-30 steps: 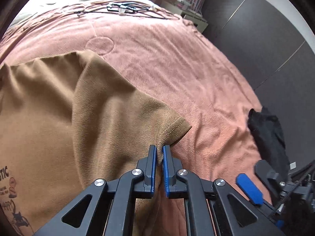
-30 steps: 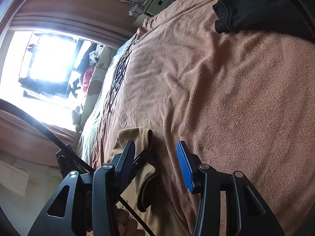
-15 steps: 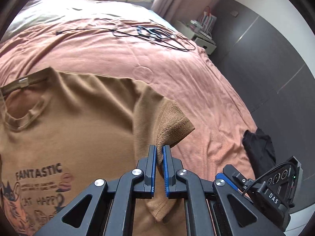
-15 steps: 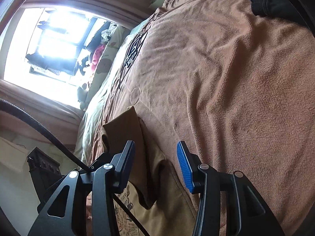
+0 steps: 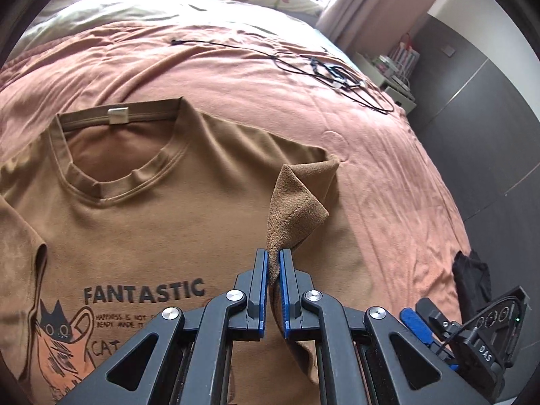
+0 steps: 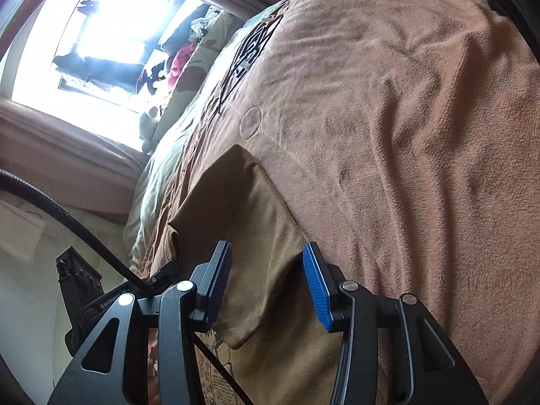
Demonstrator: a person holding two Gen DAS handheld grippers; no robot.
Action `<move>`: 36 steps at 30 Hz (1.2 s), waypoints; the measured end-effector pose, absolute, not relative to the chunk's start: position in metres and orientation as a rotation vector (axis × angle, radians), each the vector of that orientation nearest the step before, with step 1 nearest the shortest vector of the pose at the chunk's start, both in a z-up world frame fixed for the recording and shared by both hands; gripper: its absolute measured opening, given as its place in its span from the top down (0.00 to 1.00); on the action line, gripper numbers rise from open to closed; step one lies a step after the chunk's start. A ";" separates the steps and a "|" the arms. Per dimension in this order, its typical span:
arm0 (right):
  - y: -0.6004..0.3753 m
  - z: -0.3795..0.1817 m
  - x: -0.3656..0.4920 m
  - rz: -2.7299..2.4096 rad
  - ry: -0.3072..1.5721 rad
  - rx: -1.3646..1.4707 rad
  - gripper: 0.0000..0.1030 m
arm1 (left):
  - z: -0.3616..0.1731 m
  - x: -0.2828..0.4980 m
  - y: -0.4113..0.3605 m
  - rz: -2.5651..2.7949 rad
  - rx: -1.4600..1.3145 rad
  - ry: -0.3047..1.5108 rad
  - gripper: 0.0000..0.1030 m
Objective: Fold small clothes
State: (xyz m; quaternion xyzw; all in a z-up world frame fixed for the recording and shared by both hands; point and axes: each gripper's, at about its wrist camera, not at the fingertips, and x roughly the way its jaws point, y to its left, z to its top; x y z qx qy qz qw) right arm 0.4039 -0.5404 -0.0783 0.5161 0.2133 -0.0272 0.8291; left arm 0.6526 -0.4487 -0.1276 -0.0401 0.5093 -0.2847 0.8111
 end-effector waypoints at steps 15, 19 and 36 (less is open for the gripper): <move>-0.543 -0.089 0.431 -0.094 0.505 1.078 0.59 | -0.146 0.677 -0.413 -0.498 -0.111 1.105 0.50; -0.537 -0.084 0.416 -0.080 0.461 1.068 0.59 | -0.157 0.685 -0.418 -0.481 -0.098 1.102 0.50; -0.519 -0.092 0.438 -0.131 0.564 0.971 0.66 | -0.179 0.698 -0.418 -0.317 -0.012 1.070 0.83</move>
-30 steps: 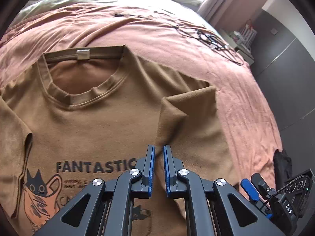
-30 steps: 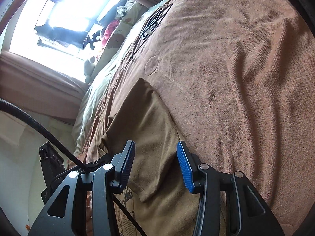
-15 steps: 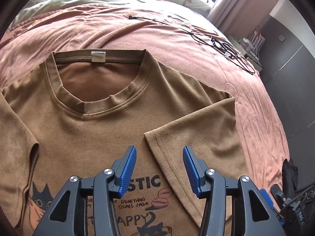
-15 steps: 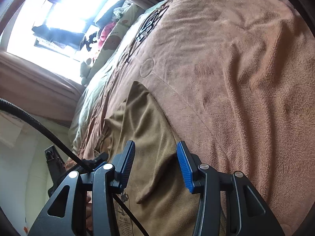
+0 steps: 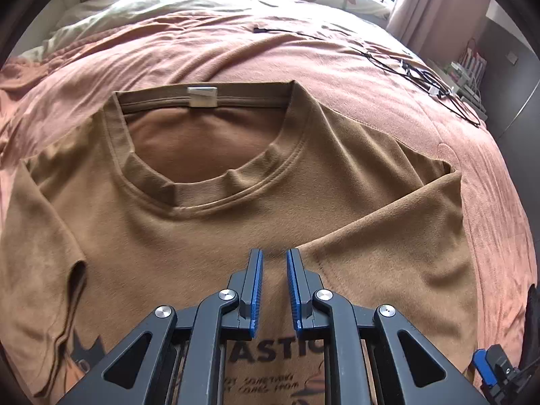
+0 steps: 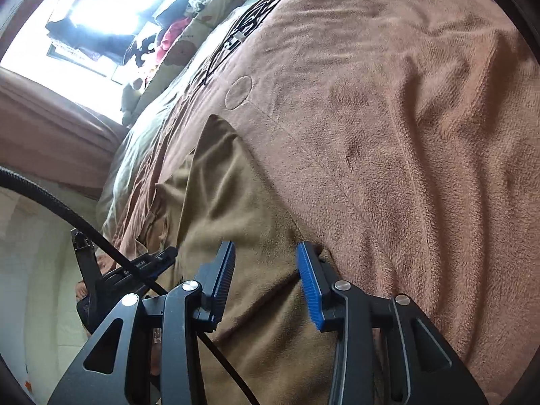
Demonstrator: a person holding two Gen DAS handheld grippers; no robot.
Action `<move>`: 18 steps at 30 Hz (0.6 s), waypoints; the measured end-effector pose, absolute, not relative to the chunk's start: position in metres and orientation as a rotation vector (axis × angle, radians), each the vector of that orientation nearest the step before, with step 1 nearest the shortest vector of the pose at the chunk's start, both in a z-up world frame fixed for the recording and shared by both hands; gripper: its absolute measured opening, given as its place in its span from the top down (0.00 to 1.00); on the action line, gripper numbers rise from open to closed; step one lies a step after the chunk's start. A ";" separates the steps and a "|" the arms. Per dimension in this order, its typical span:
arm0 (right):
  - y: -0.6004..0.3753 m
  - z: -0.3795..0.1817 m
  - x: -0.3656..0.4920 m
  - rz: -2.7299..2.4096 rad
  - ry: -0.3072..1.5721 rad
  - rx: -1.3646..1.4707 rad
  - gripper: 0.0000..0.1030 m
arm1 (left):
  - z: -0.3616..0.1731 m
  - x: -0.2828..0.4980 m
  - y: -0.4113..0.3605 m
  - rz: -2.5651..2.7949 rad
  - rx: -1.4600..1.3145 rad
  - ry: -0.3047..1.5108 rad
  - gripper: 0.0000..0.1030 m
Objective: Fold small clothes
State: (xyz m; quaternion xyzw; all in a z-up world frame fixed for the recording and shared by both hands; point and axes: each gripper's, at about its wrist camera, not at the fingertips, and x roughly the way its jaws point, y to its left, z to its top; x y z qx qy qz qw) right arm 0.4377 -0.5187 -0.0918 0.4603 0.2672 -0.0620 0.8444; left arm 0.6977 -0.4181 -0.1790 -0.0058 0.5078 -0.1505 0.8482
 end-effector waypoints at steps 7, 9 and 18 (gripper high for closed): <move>-0.507 -0.058 0.419 -0.110 0.526 0.913 0.63 | -0.142 0.660 -0.381 -0.409 -0.072 1.083 0.83; -0.507 -0.051 0.413 -0.103 0.517 0.896 0.63 | -0.129 0.643 -0.365 -0.436 -0.095 1.088 0.82; -0.463 -0.014 0.368 -0.146 0.554 0.643 0.25 | -0.068 0.574 -0.289 -0.433 -0.083 0.998 0.49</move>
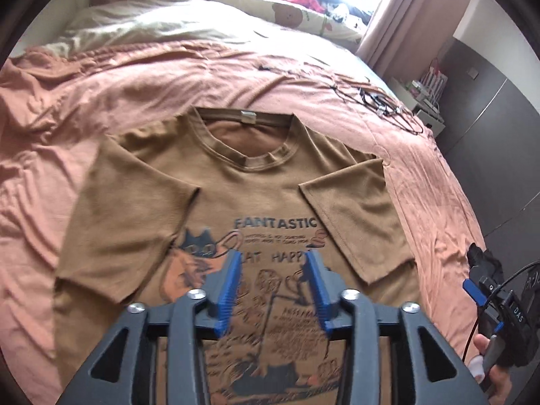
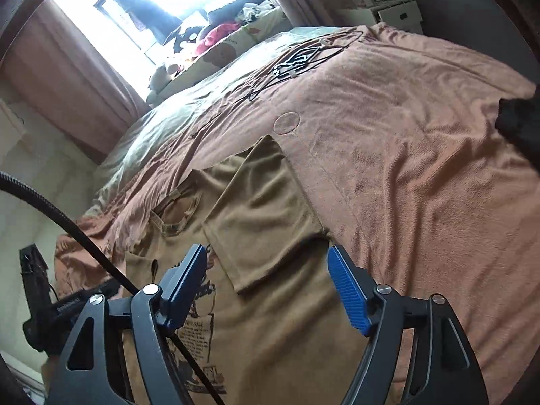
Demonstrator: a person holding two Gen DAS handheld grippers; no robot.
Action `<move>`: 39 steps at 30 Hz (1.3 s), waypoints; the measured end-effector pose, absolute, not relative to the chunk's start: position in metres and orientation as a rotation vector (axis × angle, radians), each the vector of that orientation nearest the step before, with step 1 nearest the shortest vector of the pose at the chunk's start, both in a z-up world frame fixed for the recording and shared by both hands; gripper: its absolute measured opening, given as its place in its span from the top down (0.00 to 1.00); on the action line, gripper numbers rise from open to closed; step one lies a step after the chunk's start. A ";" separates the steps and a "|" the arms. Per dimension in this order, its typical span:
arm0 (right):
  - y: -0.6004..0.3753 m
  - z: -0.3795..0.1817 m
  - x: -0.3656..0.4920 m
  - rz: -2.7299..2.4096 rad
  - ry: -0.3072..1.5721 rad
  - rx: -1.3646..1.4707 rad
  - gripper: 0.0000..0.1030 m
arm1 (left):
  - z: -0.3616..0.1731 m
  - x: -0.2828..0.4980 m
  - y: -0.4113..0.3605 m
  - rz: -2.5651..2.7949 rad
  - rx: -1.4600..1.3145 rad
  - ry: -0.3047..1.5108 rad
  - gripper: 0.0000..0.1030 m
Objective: Fold small clothes
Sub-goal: 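Raise both tools and move them back toward the shirt hem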
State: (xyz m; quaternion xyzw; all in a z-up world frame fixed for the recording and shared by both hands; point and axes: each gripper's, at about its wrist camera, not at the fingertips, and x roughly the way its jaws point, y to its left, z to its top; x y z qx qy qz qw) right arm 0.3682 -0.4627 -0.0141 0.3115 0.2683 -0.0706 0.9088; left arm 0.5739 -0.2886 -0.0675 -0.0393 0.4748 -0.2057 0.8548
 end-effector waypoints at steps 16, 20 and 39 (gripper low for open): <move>-0.392 0.043 0.257 -0.144 0.594 0.318 0.10 | 0.016 0.435 -0.150 -0.332 -0.131 0.760 0.01; -0.381 0.053 0.221 -0.150 0.538 0.231 0.10 | 0.029 0.398 -0.123 -0.323 -0.123 0.703 0.01; -0.372 0.016 0.077 -0.067 0.484 0.105 0.10 | 0.001 0.276 -0.039 -0.251 -0.090 0.744 0.00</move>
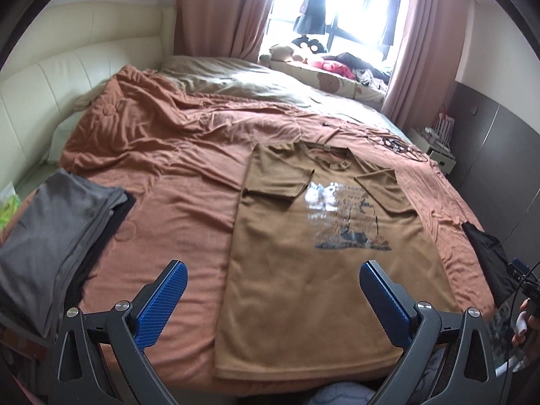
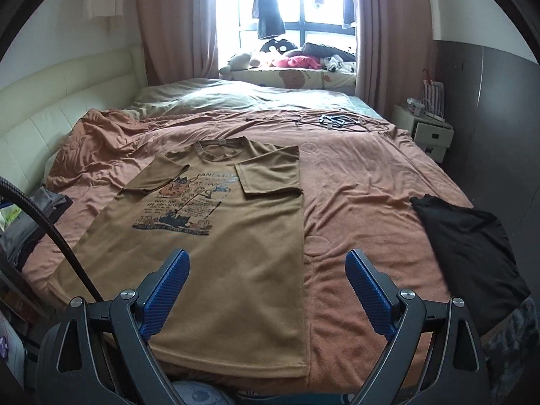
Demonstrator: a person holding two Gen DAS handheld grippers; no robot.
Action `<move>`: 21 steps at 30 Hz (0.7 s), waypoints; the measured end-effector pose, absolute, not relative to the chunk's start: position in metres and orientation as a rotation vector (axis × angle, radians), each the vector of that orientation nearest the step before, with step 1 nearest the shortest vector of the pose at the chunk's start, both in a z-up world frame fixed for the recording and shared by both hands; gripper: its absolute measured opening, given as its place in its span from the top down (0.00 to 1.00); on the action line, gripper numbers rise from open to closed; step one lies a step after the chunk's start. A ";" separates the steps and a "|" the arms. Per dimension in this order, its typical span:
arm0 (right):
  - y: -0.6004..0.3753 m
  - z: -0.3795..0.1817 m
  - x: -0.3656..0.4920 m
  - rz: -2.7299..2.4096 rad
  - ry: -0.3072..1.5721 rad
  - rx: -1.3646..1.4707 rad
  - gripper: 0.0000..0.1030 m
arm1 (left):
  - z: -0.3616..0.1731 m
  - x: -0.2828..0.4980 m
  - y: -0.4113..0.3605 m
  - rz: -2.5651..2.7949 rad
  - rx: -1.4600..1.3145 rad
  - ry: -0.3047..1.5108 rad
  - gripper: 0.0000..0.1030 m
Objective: Fold small clothes
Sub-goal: 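Raise both tools and move them back toward the shirt hem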
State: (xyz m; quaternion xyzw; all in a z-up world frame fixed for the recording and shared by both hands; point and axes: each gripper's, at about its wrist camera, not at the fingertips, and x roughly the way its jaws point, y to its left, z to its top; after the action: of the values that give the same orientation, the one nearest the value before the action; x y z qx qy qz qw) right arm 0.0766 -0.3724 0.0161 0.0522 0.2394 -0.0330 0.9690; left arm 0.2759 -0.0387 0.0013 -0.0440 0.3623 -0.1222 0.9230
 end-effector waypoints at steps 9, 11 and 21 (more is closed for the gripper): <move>-0.387 0.008 0.037 -0.105 0.494 0.119 0.10 | -0.021 0.236 -0.019 -0.234 -0.050 0.757 0.00; -0.388 0.002 0.033 -0.116 0.514 0.124 0.10 | -0.027 0.229 -0.013 -0.223 -0.056 0.755 0.00; -0.383 -0.035 0.022 -0.120 0.556 0.113 0.10 | -0.079 0.214 0.022 -0.193 -0.125 0.799 0.00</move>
State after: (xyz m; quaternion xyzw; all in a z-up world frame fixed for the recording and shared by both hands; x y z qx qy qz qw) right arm 0.0216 -0.3829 -0.0350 0.0556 0.2741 -0.0592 0.9583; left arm 0.2136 0.0219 -0.0790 -0.0609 0.3882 -0.0937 0.9148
